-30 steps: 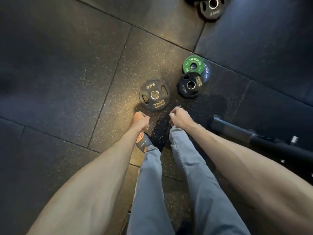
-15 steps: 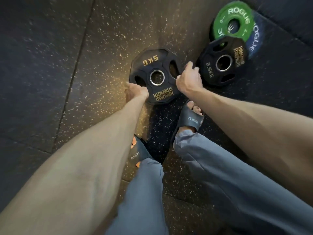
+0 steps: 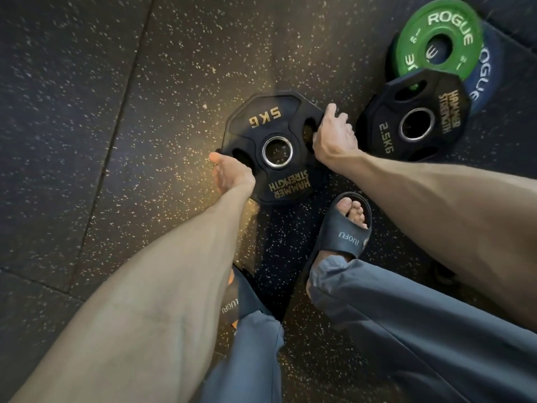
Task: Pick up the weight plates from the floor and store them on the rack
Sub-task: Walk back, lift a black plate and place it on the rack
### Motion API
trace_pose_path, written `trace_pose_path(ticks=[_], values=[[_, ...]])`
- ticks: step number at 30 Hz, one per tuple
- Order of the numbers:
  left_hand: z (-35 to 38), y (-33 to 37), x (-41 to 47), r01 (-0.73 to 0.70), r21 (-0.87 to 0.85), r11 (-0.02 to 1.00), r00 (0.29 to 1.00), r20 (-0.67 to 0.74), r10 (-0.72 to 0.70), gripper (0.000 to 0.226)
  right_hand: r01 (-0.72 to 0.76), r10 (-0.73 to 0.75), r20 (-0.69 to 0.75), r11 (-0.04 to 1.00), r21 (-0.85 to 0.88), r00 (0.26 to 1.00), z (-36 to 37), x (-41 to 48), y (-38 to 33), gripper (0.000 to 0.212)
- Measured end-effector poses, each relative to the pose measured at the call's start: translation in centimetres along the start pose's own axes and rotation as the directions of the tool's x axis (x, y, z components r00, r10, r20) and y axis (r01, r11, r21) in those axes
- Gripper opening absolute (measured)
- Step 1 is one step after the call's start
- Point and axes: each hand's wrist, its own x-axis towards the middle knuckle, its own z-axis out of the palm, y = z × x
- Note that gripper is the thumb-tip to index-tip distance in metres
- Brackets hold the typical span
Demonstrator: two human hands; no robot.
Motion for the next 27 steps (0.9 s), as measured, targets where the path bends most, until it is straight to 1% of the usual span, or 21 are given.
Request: trace_pose_path(ticks=[1,3,5,6,9,10,13,15,17,19,21,23,25,27], values=[[-0.1,0.1,0.1,0.018,-0.019,1.0,1.0,-0.009,-0.018,0.036,0.02,-0.021,-0.02,1.0,-0.02,1.0,0.1,-0.1,0.0,0.045],[-0.2,0.4,-0.3,0.024,-0.028,0.999,1.0,-0.004,-0.024,0.044,0.053,-0.055,-0.066,0.998,-0.03,0.996,0.1,-0.6,0.0,0.042],[-1.0,0.6,-1.5,-0.015,0.059,0.998,1.0,-0.005,0.016,0.046,0.078,-0.079,-0.096,0.997,-0.015,0.992,-0.4,-1.6,0.1,0.04],[-1.5,0.7,-2.2,-0.009,0.06,0.998,1.0,-0.003,0.009,0.044,0.089,-0.088,-0.103,0.996,-0.001,0.991,-1.0,-2.2,0.3,0.041],[-3.5,0.9,-4.4,0.015,-0.017,1.0,0.998,0.054,-0.014,0.025,0.099,-0.092,-0.116,0.994,0.054,0.989,-3.8,-4.8,0.8,0.048],[-4.6,1.4,-5.5,0.003,-0.019,1.0,0.999,0.054,-0.002,0.019,0.09,-0.079,-0.125,0.993,0.078,0.989,-5.0,-6.0,0.9,0.051],[-9.0,3.3,-9.6,-0.026,-0.05,0.998,0.996,0.082,0.03,0.028,0.054,-0.032,-0.144,0.987,0.148,0.989,-9.7,-10.1,1.0,0.06],[-12.5,4.4,-12.7,-0.086,0.005,0.996,0.992,0.098,0.085,0.033,0.028,0.002,-0.154,0.981,0.193,0.988,-13.5,-13.4,0.9,0.061],[-16.3,5.4,-16.2,-0.155,0.112,0.982,0.984,0.107,0.143,0.032,-0.005,0.048,-0.166,0.967,0.254,0.985,-17.7,-17.2,0.8,0.061],[-20.7,6.7,-20.6,-0.248,0.184,0.951,0.965,0.135,0.225,0.04,-0.027,0.087,-0.186,0.953,0.302,0.979,-22.3,-21.6,0.7,0.063],[-25.2,7.6,-25.5,-0.328,0.22,0.918,0.938,0.187,0.291,0.046,-0.038,0.121,-0.21,0.932,0.362,0.97,-26.9,-26.6,0.7,0.059],[-29.8,8.1,-30.6,-0.38,0.242,0.893,0.918,0.218,0.332,0.046,-0.06,0.181,-0.248,0.901,0.429,0.952,-31.4,-32.1,0.7,0.052],[-34.2,8.5,-35.8,-0.453,0.281,0.846,0.887,0.243,0.394,0.047,-0.089,0.262,-0.279,0.856,0.51,0.924,-35.3,-38.1,1.0,0.046],[-38.0,8.9,-40.5,-0.518,0.268,0.812,0.851,0.262,0.456,0.047,-0.098,0.346,-0.314,0.794,0.6,0.884,-38.1,-44.1,1.7,0.043]])
